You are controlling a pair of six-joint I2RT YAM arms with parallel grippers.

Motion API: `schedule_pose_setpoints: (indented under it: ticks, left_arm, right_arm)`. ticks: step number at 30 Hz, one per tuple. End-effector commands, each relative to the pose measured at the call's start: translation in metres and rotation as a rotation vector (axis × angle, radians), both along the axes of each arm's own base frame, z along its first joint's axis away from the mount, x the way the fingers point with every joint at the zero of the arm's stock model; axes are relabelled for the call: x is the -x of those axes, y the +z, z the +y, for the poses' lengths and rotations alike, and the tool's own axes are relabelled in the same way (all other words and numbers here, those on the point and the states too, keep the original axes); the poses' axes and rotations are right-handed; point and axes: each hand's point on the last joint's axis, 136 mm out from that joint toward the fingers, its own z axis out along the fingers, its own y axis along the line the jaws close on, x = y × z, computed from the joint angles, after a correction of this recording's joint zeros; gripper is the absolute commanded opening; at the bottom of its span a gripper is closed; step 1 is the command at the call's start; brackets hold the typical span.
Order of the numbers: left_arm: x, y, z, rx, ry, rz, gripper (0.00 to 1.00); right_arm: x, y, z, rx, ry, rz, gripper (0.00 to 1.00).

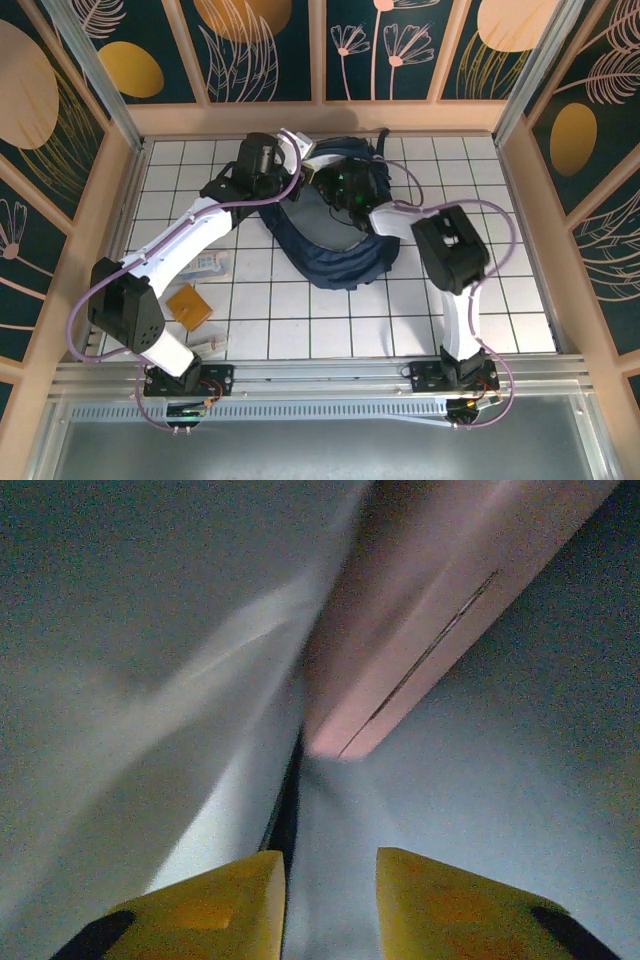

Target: Pack the student bag

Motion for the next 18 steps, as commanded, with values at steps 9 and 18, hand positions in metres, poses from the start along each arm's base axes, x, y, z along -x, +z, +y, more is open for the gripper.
schedule_pose_setpoints:
  ticks: [9,18]
  left_arm:
    - [-0.065,0.058,0.02,0.003,0.113,-0.257,0.0]
    - [-0.068,0.042,0.03,-0.029,0.07,-0.242,0.0]
  right_arm:
    - [0.171,0.067,-0.017,0.36,0.607,-0.604,0.46]
    - [0.326,0.043,0.048,0.51,1.249,-1.217,0.69]
